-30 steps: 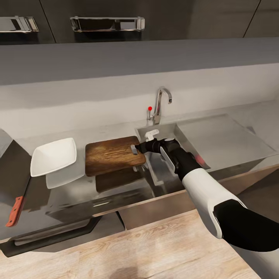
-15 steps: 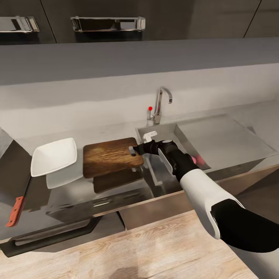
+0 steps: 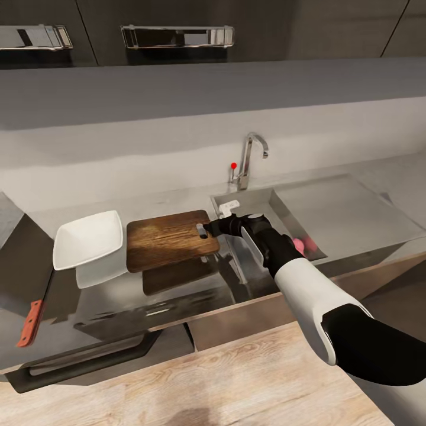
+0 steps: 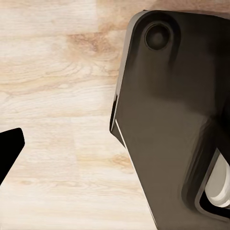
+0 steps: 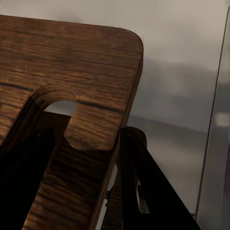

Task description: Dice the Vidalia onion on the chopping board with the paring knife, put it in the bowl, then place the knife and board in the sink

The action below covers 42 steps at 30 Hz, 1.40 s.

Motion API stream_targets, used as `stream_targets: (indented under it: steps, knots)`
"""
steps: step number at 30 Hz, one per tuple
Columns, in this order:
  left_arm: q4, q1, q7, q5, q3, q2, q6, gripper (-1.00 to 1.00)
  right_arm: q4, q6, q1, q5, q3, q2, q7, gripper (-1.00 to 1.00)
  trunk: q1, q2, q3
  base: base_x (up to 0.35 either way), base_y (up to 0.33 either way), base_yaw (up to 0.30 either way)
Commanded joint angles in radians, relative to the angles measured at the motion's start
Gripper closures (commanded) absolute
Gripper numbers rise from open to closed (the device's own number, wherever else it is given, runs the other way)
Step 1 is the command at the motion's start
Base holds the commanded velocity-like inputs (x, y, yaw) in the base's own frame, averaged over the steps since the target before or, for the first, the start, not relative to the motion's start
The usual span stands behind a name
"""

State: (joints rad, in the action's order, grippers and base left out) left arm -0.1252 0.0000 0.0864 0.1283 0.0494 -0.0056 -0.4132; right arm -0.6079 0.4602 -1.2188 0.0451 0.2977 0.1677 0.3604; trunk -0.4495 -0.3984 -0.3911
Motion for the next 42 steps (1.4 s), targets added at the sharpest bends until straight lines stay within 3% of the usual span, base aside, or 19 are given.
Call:
stream_targets:
  steps: [1, 8, 16, 37, 42]
  knots:
    - [-0.001, 0.000, -0.001, 0.002, 0.004, 0.000, -0.002, -1.00, -0.001, 0.006, -0.001, 0.006, 0.001, 0.000, 0.000, 1.00, -0.001, -0.002, -0.001, 0.000, 0.001, 0.000]
    - [-0.001, 0.000, 0.000, 0.002, 0.004, 0.000, -0.002, -1.00, 0.008, 0.001, -0.001, 0.004, 0.001, -0.002, 0.000, 1.00, -0.001, -0.002, -0.001, 0.000, 0.000, 0.000]
    - [-0.001, 0.000, -0.001, 0.002, 0.004, 0.000, -0.002, -1.00, 0.100, -0.081, -0.001, 0.003, 0.001, -0.003, 0.000, 1.00, -0.001, -0.002, -0.001, 0.000, 0.000, 0.000]
    - [-0.001, 0.000, -0.001, 0.002, 0.004, 0.000, -0.002, -1.00, 0.117, -0.088, -0.001, 0.002, 0.001, 0.000, 0.000, 1.00, -0.001, -0.002, -0.001, 0.000, 0.000, 0.000]
    - [-0.001, 0.000, -0.001, 0.002, 0.004, 0.000, -0.002, -1.00, 0.148, -0.129, -0.001, -0.001, 0.019, 0.001, 0.000, 1.00, -0.001, -0.002, -0.001, 0.000, 0.000, 0.000]
